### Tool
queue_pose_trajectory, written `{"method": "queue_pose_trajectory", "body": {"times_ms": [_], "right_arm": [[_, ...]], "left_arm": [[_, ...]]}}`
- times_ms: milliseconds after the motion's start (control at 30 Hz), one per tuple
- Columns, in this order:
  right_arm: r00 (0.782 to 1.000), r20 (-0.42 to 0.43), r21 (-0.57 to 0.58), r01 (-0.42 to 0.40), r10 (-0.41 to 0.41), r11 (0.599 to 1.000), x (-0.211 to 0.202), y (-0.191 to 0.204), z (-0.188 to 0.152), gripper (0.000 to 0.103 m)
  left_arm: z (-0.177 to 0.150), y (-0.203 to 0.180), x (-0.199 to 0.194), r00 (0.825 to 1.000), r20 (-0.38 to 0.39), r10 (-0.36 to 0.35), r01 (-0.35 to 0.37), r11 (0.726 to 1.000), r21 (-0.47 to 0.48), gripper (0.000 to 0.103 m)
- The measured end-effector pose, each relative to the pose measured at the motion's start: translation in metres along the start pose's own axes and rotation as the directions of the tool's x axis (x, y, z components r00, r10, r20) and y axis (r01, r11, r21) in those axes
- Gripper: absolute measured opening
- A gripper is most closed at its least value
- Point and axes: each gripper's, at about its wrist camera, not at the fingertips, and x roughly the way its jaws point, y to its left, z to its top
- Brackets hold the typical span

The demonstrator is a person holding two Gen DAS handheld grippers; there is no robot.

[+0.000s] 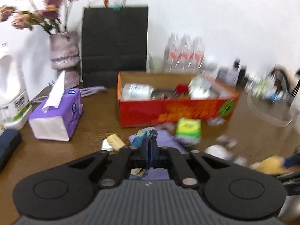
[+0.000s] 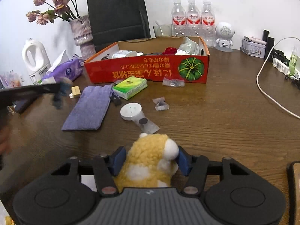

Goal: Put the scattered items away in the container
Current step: 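Grasp the blue snack packet with the left tool while the right tool holds the plush toy, then carry the plush toy and blue packet into the cardboard box and open both tools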

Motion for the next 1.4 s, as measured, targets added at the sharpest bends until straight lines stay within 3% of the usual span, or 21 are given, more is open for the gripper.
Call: {"method": "queue_pose_trajectory", "body": {"times_ms": [133, 300, 433, 567, 667, 800, 867, 933, 967, 1100, 1133, 1233, 1333, 1400], "right_arm": [[1.000, 0.024, -0.011, -0.012, 0.012, 1.000, -0.007, 0.002, -0.002, 0.044], [0.989, 0.144, 0.005, -0.034, 0.033, 0.999, -0.038, -0.001, 0.012, 0.044], [0.960, 0.278, -0.019, -0.010, 0.014, 1.000, -0.065, -0.015, 0.060, 0.044], [0.918, 0.396, -0.048, 0.053, -0.029, 0.997, -0.066, -0.032, 0.152, 0.044], [0.928, 0.365, -0.072, 0.101, -0.068, 0.992, -0.029, -0.037, 0.219, 0.044], [0.968, 0.219, -0.056, 0.138, -0.123, 0.989, 0.053, -0.043, 0.266, 0.044], [0.973, 0.153, -0.077, 0.183, -0.170, 0.980, 0.097, -0.042, 0.270, 0.044], [0.969, 0.105, -0.135, 0.235, -0.222, 0.963, 0.133, -0.037, 0.260, 0.044], [0.965, 0.083, -0.152, 0.260, -0.250, 0.954, 0.148, -0.036, 0.254, 0.044], [0.949, 0.029, -0.169, 0.314, -0.314, 0.934, 0.186, -0.043, 0.237, 0.044], [0.944, 0.028, -0.192, 0.329, -0.330, 0.925, 0.193, -0.041, 0.234, 0.037], [0.913, 0.053, -0.287, 0.402, -0.404, 0.870, 0.216, -0.036, 0.218, 0.032], [0.897, 0.118, -0.286, 0.441, -0.425, 0.851, 0.218, -0.032, 0.206, 0.032], [0.900, 0.118, -0.268, 0.436, -0.419, 0.860, 0.214, -0.032, 0.206, 0.034]], "left_arm": [[-0.028, -0.020, -0.035, 0.997, 0.026, -0.075, 0.077, 0.994, -0.082, 0.003], [-0.037, -0.027, -0.036, 0.997, 0.017, -0.076, 0.077, 0.993, -0.089, 0.003], [0.016, -0.028, -0.031, 0.989, 0.117, -0.088, 0.094, 0.994, -0.049, 0.003], [0.097, -0.031, 0.001, 0.978, 0.180, -0.105, 0.108, 0.994, -0.007, 0.003], [0.143, -0.032, 0.050, 0.986, 0.138, -0.094, 0.096, 0.995, -0.004, 0.003], [0.161, -0.039, 0.145, 0.998, -0.039, -0.055, 0.054, 0.998, -0.028, 0.003], [0.151, -0.046, 0.187, 0.993, -0.121, 0.007, -0.007, 1.000, -0.001, 0.003], [0.133, -0.053, 0.217, 0.984, -0.156, 0.085, -0.078, 0.996, 0.053, 0.003], [0.124, -0.054, 0.228, 0.980, -0.179, 0.090, -0.083, 0.995, 0.050, 0.003], [0.101, -0.052, 0.257, 0.962, -0.266, 0.067, -0.067, 0.998, 0.010, 0.003], [0.099, -0.053, 0.261, 0.959, -0.274, 0.069, -0.069, 0.998, 0.009, 0.003], [0.098, -0.049, 0.273, 0.952, -0.299, 0.060, -0.065, 0.998, -0.005, 0.003], [0.097, -0.048, 0.275, 0.945, -0.328, 0.022, -0.031, 0.999, -0.021, 0.006], [0.097, -0.048, 0.273, 0.938, -0.347, -0.011, 0.000, 1.000, -0.030, 0.007]]}}
